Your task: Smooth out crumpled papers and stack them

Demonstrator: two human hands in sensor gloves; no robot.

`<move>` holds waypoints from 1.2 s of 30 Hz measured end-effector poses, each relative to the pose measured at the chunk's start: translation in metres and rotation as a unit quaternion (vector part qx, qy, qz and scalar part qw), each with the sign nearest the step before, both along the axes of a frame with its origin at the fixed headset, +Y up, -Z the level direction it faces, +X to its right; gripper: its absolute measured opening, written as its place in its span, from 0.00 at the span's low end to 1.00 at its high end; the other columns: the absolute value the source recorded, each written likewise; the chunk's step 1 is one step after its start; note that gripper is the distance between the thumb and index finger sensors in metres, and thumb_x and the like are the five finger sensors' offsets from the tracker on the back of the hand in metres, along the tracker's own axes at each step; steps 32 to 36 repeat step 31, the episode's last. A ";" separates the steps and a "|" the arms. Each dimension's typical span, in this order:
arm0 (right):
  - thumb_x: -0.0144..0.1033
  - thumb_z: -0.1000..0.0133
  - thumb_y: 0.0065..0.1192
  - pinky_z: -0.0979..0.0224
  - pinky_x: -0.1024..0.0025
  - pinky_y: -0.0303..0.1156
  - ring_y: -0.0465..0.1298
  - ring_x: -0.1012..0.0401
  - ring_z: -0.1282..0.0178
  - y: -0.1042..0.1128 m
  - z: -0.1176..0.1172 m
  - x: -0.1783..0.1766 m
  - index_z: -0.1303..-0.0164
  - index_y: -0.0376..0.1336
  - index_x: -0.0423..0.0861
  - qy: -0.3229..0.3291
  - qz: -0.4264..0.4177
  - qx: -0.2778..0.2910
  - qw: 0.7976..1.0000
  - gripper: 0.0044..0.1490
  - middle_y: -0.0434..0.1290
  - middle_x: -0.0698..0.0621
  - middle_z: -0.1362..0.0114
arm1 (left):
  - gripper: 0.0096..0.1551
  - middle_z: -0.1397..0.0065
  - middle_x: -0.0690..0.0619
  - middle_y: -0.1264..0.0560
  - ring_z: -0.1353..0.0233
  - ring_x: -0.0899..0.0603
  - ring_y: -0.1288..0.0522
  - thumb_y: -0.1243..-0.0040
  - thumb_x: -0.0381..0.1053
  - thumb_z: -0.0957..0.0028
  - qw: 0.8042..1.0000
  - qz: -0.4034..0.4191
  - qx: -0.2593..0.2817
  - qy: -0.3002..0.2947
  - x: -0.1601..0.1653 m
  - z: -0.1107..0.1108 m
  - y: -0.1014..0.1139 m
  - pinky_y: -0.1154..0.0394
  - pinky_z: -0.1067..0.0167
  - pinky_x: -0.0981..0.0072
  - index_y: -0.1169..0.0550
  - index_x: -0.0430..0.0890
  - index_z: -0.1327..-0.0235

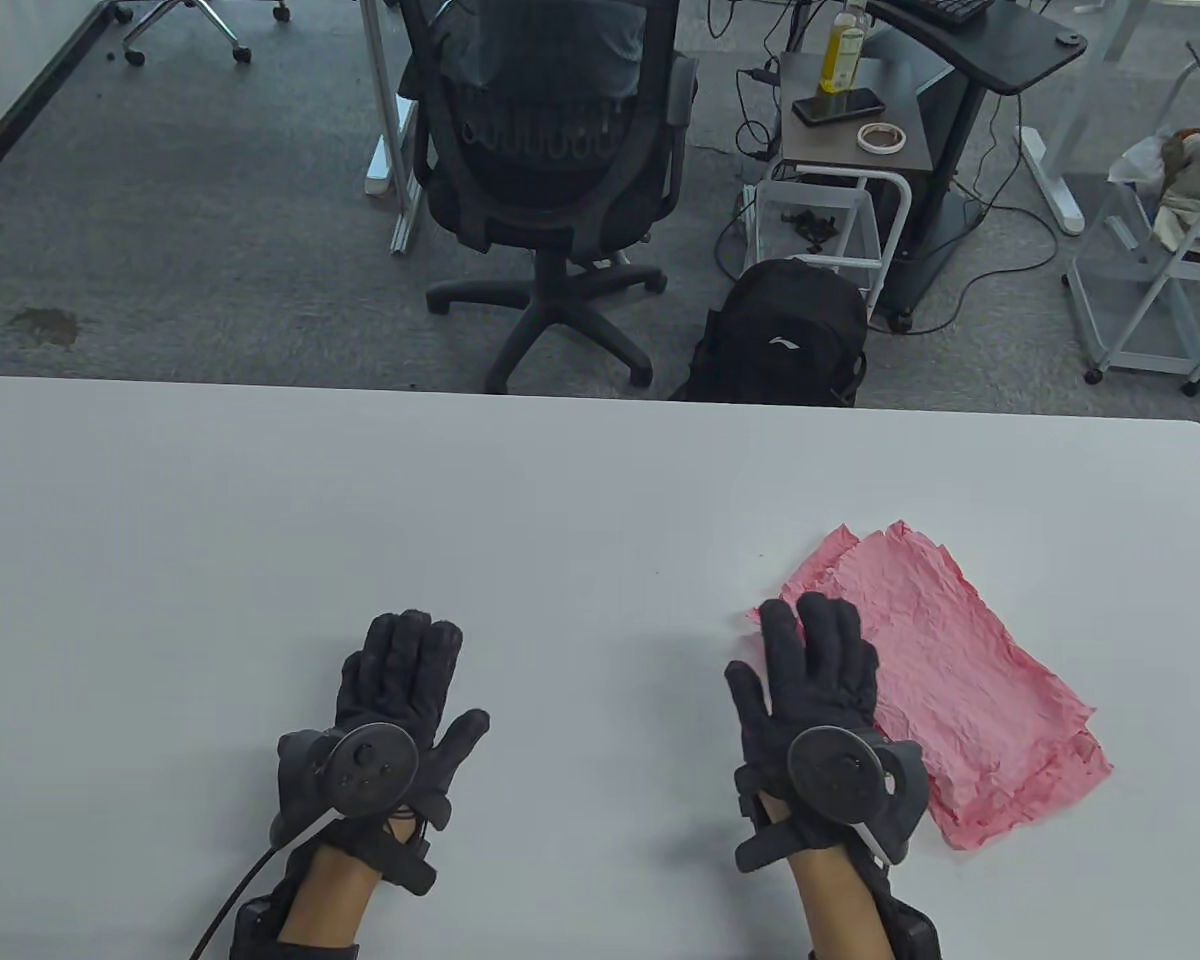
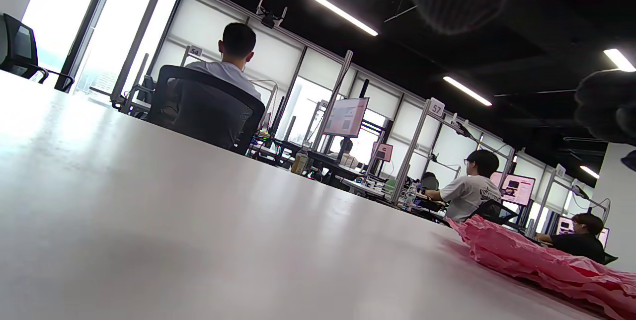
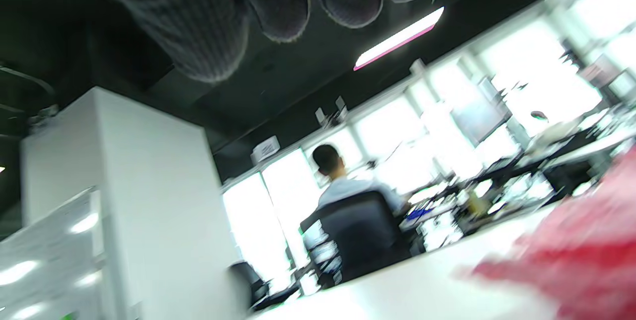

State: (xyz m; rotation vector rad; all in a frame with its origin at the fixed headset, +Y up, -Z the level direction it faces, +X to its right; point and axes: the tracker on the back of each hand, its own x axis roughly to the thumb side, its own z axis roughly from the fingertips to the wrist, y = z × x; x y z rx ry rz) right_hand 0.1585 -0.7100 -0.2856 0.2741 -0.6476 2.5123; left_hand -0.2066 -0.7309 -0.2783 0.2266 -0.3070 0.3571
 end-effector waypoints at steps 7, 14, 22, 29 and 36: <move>0.54 0.41 0.56 0.26 0.30 0.42 0.44 0.36 0.17 -0.026 -0.011 -0.026 0.18 0.48 0.50 0.129 -0.028 -0.051 0.990 0.44 0.48 0.36 0.14 | 0.51 0.14 0.45 0.55 0.13 0.29 0.56 0.48 0.72 0.47 0.999 0.035 -0.001 -0.035 0.003 -0.001 -0.001 0.51 0.25 0.26 0.53 0.60 0.16; 0.59 0.41 0.52 0.25 0.31 0.36 0.40 0.39 0.15 -0.042 -0.017 -0.029 0.17 0.43 0.55 0.185 -0.070 -0.092 0.976 0.46 0.45 0.39 0.13 | 0.50 0.13 0.44 0.55 0.13 0.28 0.54 0.50 0.74 0.47 0.994 0.082 -0.017 -0.072 0.005 -0.001 -0.004 0.49 0.26 0.26 0.54 0.62 0.16; 0.59 0.41 0.52 0.25 0.31 0.37 0.41 0.39 0.15 -0.043 -0.017 -0.030 0.17 0.44 0.54 0.193 -0.083 -0.099 0.973 0.46 0.47 0.38 0.13 | 0.50 0.13 0.44 0.54 0.13 0.28 0.54 0.49 0.73 0.47 0.993 0.074 -0.041 -0.076 0.007 -0.003 -0.008 0.50 0.26 0.25 0.53 0.61 0.15; 0.58 0.42 0.53 0.25 0.31 0.38 0.43 0.38 0.16 -0.044 -0.018 -0.029 0.17 0.45 0.52 0.198 -0.090 -0.105 0.970 0.45 0.49 0.38 0.14 | 0.50 0.13 0.43 0.54 0.13 0.28 0.54 0.49 0.73 0.47 0.993 0.074 -0.048 -0.079 0.007 -0.003 -0.008 0.50 0.26 0.25 0.52 0.61 0.15; 0.58 0.41 0.53 0.25 0.31 0.39 0.43 0.38 0.16 -0.044 -0.017 -0.030 0.17 0.45 0.52 0.201 -0.088 -0.106 0.970 0.45 0.50 0.38 0.14 | 0.50 0.13 0.43 0.53 0.13 0.28 0.54 0.49 0.73 0.46 0.993 0.072 -0.049 -0.079 0.008 -0.003 -0.008 0.50 0.26 0.25 0.52 0.60 0.15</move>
